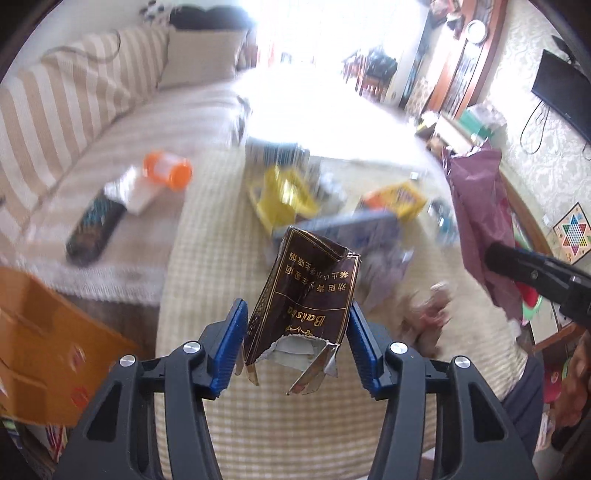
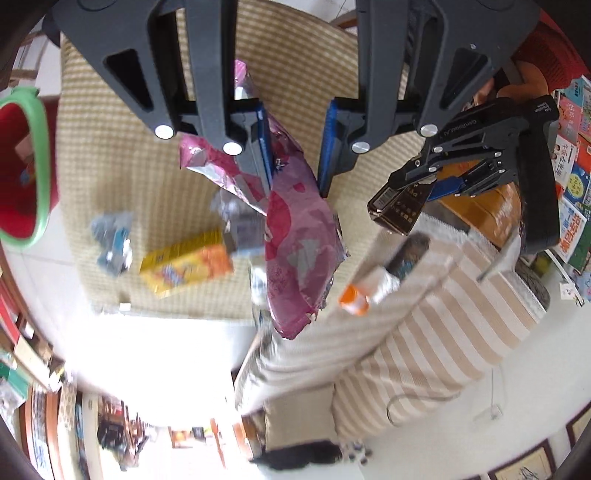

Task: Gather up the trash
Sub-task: 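Lift the brown packet with the left tool while the right tool lifts the pink wrapper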

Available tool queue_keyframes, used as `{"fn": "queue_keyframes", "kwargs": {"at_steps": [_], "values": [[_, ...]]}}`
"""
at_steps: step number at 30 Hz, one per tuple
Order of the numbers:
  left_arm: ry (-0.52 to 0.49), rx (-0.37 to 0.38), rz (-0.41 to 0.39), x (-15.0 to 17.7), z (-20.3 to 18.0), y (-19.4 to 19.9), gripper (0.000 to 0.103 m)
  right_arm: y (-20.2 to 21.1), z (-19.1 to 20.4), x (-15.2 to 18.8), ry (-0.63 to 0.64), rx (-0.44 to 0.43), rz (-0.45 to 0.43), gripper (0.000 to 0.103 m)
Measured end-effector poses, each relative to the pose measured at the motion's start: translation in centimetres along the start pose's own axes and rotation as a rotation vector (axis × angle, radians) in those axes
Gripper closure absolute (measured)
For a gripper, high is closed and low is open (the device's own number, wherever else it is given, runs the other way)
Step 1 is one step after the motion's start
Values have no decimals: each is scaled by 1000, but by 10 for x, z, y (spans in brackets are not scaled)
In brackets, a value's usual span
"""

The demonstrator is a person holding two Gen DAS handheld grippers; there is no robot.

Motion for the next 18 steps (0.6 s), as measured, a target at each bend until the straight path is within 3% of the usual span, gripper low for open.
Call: {"fn": "queue_keyframes", "kwargs": {"at_steps": [9, 18], "values": [[-6, 60, -127, -60, -39, 29, 52, 44, -20, -33, -21, 84, -143, 80], [-33, 93, -198, -89, -79, 46, 52, 77, -50, -50, -53, 160, -230, 80]]}}
Point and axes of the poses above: each gripper's, at about its wrist camera, not at the fingertips, and y roughly against the way its jaws point, z to its left, x to its underside, the point moved 7 cm from there along -y, roughly the way its jaws point, and after that the axes turned 11 degrees about y, right-handed, at the moved point
